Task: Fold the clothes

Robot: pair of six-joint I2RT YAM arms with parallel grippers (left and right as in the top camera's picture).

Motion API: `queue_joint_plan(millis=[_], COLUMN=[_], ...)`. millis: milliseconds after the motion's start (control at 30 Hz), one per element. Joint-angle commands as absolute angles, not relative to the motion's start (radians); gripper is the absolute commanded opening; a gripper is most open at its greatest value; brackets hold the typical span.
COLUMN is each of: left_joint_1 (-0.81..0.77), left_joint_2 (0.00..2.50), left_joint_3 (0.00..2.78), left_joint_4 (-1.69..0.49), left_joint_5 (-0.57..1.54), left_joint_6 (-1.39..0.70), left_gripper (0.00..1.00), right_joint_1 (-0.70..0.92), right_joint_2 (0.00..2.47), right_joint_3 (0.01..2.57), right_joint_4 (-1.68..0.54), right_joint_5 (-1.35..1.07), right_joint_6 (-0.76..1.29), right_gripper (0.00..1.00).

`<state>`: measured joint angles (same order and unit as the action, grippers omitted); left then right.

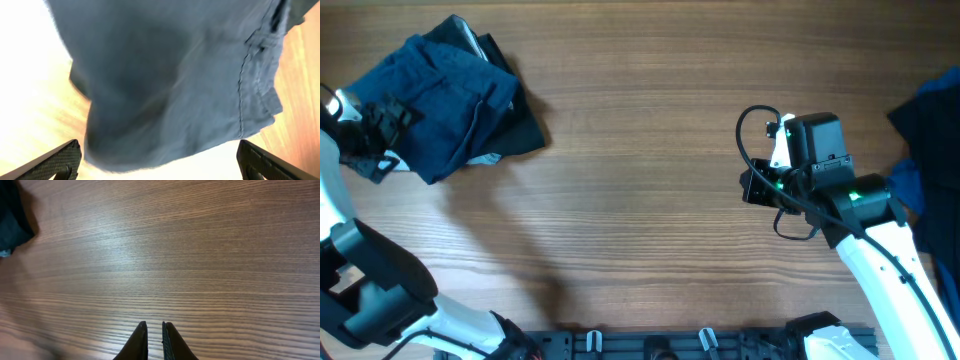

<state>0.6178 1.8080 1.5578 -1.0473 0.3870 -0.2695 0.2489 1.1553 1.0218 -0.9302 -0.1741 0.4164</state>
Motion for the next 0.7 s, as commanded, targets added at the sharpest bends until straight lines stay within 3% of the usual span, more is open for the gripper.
queue_joint_plan(millis=[0, 67, 133, 200, 300, 367, 400, 667], left_joint_1=[0.619, 0.596, 0.498, 0.380, 0.074, -0.105, -0.211, -0.344], left_joint_2=[1.640, 1.544, 1.408, 1.306, 1.130, 1.062, 1.031, 1.009], left_joint_3=[1.566, 1.566, 1.566, 1.566, 1.565, 1.565, 1.565, 1.565], left_joint_4=[-1.096, -1.126, -1.138, -1.145, -1.174, -1.194, -1.221, -1.273], left_joint_5=[0.360, 0.447, 0.469, 0.338, 0.005, -0.067, -0.093, -0.117], left_joint_6=[-0.298, -0.226, -0.144, -0.138, -0.138, -0.138, -0.138, -0.138], left_gripper=[1.00, 0.99, 0.98, 0.99, 1.00, 1.00, 1.00, 1.00], right_joint_1=[0.253, 0.253, 0.253, 0.253, 0.253, 0.253, 0.253, 0.253], right_joint_2=[1.147, 1.134, 1.096, 1.060, 0.983, 0.929, 0.890, 0.865], right_joint_3=[1.026, 1.030, 1.061, 1.111, 1.236, 1.271, 1.272, 1.270], right_joint_4=[-0.905, -0.857, -0.788, -0.756, -0.756, -0.756, -0.764, -0.834], right_joint_5=[-0.150, -0.161, -0.181, -0.181, -0.181, -0.177, -0.177, -0.194], right_joint_6=[0.391, 0.385, 0.344, 0.308, 0.234, 0.234, 0.235, 0.266], right_gripper=[0.11, 0.10, 0.17, 0.27, 0.45, 0.65, 1.00, 1.00])
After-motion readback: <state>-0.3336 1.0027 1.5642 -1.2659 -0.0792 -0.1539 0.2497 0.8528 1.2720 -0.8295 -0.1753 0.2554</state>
